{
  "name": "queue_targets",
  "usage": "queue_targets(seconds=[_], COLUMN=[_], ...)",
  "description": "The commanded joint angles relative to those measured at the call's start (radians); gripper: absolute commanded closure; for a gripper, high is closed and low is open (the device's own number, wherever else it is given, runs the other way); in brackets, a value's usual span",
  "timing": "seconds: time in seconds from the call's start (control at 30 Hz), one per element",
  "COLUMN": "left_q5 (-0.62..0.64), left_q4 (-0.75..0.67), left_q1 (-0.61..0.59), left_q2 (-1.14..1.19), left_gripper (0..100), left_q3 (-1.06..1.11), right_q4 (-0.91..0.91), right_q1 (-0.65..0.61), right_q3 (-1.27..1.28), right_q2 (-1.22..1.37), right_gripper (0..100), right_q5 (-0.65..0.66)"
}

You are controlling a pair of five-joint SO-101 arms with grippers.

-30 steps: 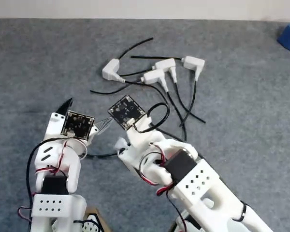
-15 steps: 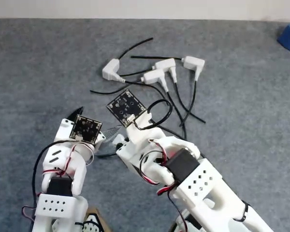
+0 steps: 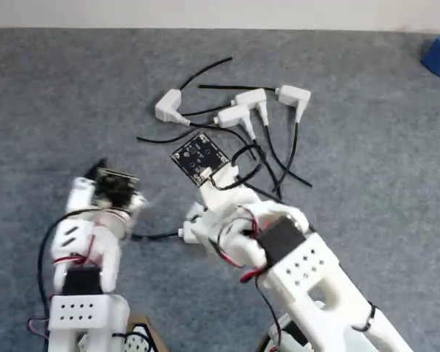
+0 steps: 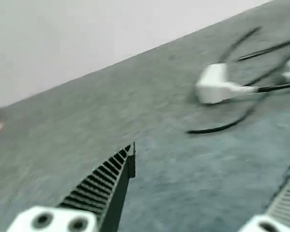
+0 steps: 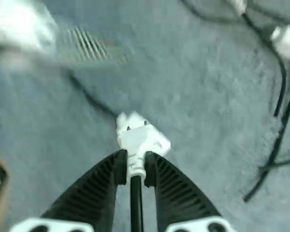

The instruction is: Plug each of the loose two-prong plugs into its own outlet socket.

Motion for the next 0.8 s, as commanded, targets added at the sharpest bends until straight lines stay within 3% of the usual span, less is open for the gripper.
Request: queue_targets(seconds=[0.0,0.2,0.77], left_q5=[0.005,-0.002,-0.002], left_q4=[0.005,0.005,0.003], left_q1=[-0.136,-0.240,-0.323], left_q2=[-0.012,-0.012,-0.012], left_gripper=[55,55,55], left_q3=[-0.022,0.031,0.054], right_q4=[0.045,0.082,0.045], right_q1=[0.022,0.027,0.076], right_q3=[-0.038,-0.108,-0.225], right_q2=[0.079,0.136,0.381], right_gripper=[99.1,99.1,99.1], right_q5=[0.137,0.334,0.511])
